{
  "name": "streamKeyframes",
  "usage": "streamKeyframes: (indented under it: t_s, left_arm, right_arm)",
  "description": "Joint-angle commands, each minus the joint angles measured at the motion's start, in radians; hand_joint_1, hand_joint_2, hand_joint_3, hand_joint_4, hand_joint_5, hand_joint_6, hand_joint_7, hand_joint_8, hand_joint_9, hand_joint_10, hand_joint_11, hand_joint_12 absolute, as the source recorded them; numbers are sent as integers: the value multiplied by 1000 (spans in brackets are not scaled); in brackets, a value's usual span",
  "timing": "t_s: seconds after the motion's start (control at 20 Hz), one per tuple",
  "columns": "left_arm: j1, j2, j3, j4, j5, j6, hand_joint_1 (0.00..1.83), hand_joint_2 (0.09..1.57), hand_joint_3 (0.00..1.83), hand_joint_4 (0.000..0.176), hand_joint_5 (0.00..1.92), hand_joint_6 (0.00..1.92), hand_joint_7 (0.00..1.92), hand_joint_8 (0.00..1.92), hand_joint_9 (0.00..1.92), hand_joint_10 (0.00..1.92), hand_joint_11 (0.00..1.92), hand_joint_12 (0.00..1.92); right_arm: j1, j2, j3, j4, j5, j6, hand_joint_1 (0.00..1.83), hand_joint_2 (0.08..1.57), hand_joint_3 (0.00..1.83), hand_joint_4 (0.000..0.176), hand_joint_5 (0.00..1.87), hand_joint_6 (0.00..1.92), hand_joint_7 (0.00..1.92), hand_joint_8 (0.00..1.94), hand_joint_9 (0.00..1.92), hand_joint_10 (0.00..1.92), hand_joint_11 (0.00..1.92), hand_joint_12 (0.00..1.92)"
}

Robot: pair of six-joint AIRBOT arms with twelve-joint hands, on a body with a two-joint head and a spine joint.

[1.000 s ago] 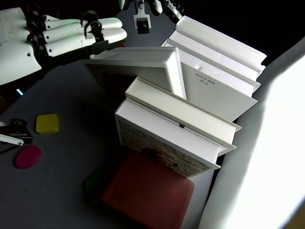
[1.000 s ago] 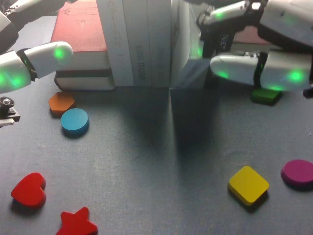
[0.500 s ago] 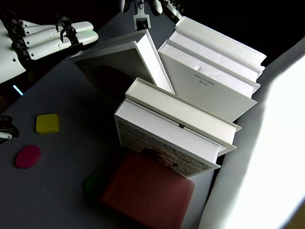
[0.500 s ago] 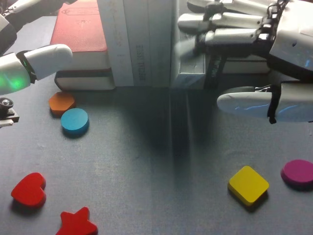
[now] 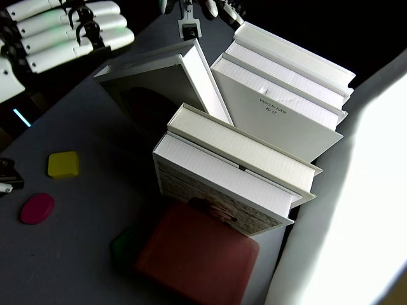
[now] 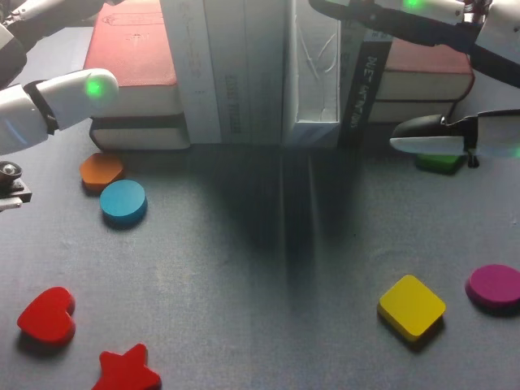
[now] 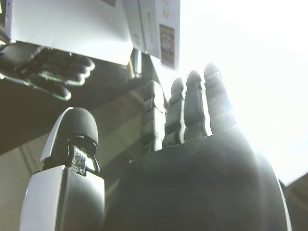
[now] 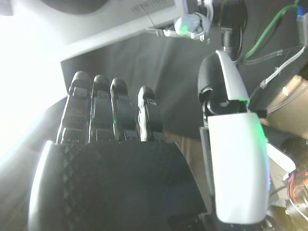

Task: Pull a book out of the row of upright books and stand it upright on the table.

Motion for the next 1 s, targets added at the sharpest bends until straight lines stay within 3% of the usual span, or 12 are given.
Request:
streamKeyframes:
  t_s: [0.0,0.05,0.2,0.25,0.3,0.45,0.5,0.55,0.6,0.7,0.85,0.95]
  left_arm:
    - [-4,1,2,-38,-118,-1,309,1344,0,68,217,4,48,3,0,0,0,0]
    - [-2,1,2,-39,-118,-1,312,1344,0,69,213,2,46,2,0,0,0,0]
    - [0,-4,5,-40,-116,-1,313,1341,0,70,209,1,38,3,0,0,0,0]
    - [3,-4,5,-41,-115,-1,329,1333,0,84,207,0,30,0,0,0,0,0]
    - [5,-4,5,-42,-115,-1,332,1332,0,86,206,0,30,1,0,0,0,0]
    - [9,-7,6,-47,-116,-1,336,1325,0,84,212,2,41,3,0,0,0,0]
    - [10,-7,6,-48,-116,-1,328,1325,0,84,212,1,39,1,0,0,0,0]
    - [12,-7,6,-49,-116,-1,344,1323,0,79,216,3,39,1,0,0,0,0]
    - [13,-8,6,-51,-116,-1,336,1327,0,79,214,1,32,1,0,0,0,0]
    - [14,-8,6,-53,-117,-1,361,1327,0,81,216,2,33,2,0,0,0,0]
    - [14,-10,6,-53,-117,-2,322,1332,2,97,198,0,16,0,0,0,0,0]
    - [15,-10,6,-54,-117,-2,318,1332,2,99,195,0,13,0,0,0,0,0]
  right_arm:
    - [23,1,1,37,87,2,1081,1070,0,133,0,0,0,0,0,0,0,0]
    - [43,1,4,22,64,2,1110,1053,0,113,0,0,0,0,0,0,0,0]
    - [121,-1,6,-58,-33,2,1125,1071,0,104,0,0,0,0,0,0,23,13]
    - [165,-5,6,-103,-84,3,1209,1097,0,105,0,0,0,0,0,0,0,575]
    - [195,-7,5,-141,-120,4,1253,1108,0,114,0,0,0,0,0,0,0,114]
    - [281,-12,-4,-247,-222,7,1250,1087,0,144,0,0,0,0,0,0,0,0]
    - [306,-14,-8,-281,-250,7,1198,1084,0,124,0,0,0,0,0,0,0,0]
    - [328,-18,-13,-317,-284,7,1152,1058,0,148,0,0,0,0,0,0,0,0]
    - [349,-23,-17,-357,-309,15,1138,1068,0,127,0,0,0,0,0,0,0,0]
    - [378,-25,-19,-433,-341,49,1159,1053,0,113,0,0,0,0,0,0,0,0]
    - [428,-40,-19,-609,-398,153,1196,1012,0,40,0,0,0,0,0,0,0,0]
    - [450,-59,-18,-740,-425,237,1198,1008,0,36,0,0,0,0,0,0,0,0]
